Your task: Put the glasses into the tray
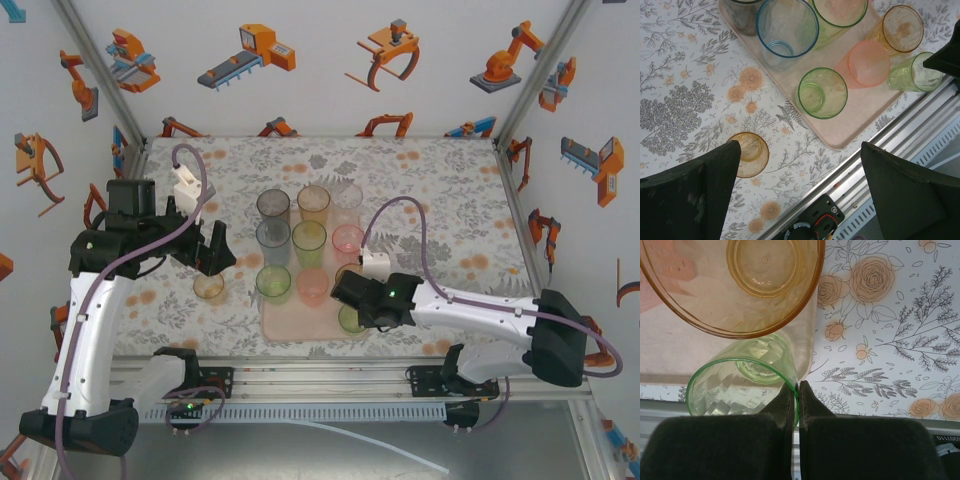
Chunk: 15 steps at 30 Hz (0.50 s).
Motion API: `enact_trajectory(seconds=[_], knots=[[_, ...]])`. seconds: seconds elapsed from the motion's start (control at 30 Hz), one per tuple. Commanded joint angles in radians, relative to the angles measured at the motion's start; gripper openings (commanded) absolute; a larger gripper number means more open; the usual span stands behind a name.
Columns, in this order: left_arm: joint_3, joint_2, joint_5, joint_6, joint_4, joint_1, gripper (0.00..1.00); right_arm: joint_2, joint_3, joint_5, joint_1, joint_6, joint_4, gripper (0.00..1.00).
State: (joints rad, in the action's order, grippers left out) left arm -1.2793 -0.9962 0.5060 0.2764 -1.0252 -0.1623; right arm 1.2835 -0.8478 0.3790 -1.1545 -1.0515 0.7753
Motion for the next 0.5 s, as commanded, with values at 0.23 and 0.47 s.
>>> enact_trajectory(seconds=[0.23, 0.47], knots=[[0.011, 0.018, 0.018, -0.003, -0.004, -0.003, 0.97, 0.008, 0.014, 0.011, -0.006, -0.033, -0.017, 0.05], [0.014, 0.019, 0.014, -0.002, -0.003, -0.002, 0.97, 0.022, 0.006, 0.009, -0.006, -0.033, -0.020, 0.12]])
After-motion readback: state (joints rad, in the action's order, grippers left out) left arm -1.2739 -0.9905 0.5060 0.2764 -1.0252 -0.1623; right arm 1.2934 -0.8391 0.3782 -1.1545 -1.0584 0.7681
